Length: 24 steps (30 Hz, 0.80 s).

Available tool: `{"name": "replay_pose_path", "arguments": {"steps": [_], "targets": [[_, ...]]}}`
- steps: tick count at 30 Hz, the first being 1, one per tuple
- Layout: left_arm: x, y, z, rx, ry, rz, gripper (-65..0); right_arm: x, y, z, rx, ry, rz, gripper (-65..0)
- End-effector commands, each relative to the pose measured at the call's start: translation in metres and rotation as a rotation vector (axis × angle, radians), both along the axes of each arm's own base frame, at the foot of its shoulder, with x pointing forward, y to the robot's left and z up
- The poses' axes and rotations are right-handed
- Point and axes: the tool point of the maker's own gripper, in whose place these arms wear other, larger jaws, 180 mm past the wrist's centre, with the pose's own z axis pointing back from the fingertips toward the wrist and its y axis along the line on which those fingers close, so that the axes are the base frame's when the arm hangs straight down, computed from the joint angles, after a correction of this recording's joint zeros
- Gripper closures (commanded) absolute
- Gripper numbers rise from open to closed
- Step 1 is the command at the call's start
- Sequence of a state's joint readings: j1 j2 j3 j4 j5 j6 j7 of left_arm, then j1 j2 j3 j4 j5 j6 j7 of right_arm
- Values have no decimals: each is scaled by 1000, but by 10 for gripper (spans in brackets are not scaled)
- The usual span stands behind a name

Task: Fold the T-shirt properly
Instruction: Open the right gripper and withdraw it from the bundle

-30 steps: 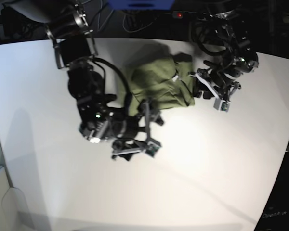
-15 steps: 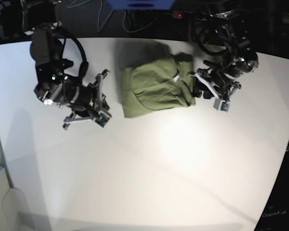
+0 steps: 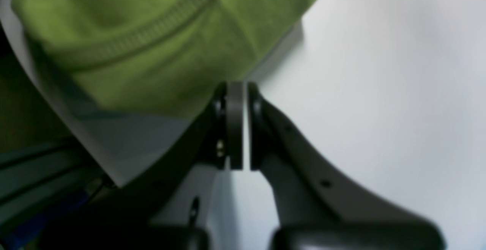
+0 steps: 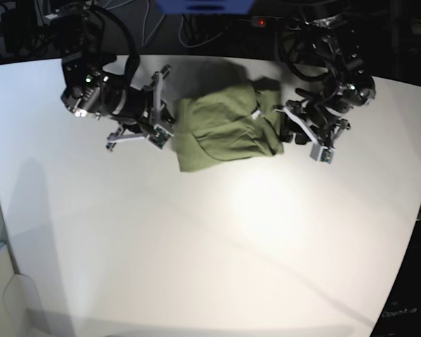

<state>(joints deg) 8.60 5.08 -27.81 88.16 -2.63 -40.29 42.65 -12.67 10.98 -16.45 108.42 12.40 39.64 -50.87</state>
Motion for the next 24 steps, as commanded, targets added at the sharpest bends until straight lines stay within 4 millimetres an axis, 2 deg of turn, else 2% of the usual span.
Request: {"name": "replay_pose_path", "arguments": {"steps": [1, 11, 14, 19, 24], "targets": [[-11, 3, -10, 37, 65, -14, -226, 6, 5, 10, 24, -35, 9, -3], [-14, 4, -11, 39, 71, -14, -226, 9, 34, 19, 63, -56, 70, -4], [-14, 4, -12, 39, 73, -14, -226, 7, 37, 16, 63, -48, 80, -6], [-14, 4, -10, 42, 67, -14, -226, 5, 35, -5, 60, 13, 70, -4], [-15, 13, -10, 62, 74, -12, -226, 0, 42, -26, 98, 61, 79, -4]]}}
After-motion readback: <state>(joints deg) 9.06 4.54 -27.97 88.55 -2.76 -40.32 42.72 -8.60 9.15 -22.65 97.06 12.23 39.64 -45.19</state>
